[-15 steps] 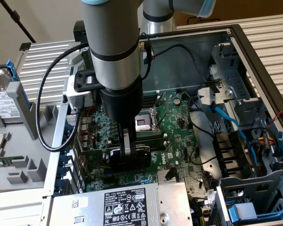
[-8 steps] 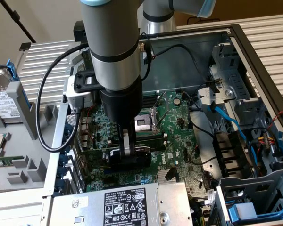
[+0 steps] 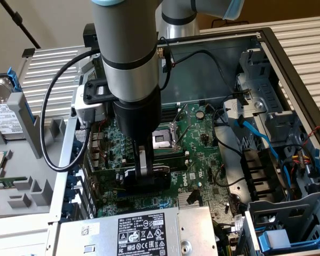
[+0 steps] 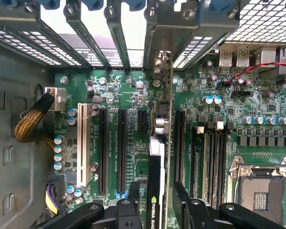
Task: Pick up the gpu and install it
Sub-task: 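Insert the gpu into the slot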
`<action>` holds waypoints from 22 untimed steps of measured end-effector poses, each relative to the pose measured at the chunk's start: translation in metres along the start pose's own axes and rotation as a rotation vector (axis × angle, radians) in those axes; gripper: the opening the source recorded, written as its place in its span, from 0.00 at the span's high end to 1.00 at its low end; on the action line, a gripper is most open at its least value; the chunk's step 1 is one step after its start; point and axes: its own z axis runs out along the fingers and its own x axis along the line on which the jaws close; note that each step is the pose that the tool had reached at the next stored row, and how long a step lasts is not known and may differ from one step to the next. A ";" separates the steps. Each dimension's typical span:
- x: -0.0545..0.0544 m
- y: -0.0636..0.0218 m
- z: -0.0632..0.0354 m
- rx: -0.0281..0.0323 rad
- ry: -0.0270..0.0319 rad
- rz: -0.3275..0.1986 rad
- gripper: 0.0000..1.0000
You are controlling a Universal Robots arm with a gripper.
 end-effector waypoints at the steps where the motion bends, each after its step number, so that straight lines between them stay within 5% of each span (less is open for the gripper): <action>1: 0.000 -0.0001 -0.0016 0.0000 0.0007 0.000 0.59; 8: 0.000 -0.0003 -0.0145 0.0000 0.0091 0.000 0.59; 22: -0.001 -0.0008 -0.0374 0.0012 0.0114 0.000 0.59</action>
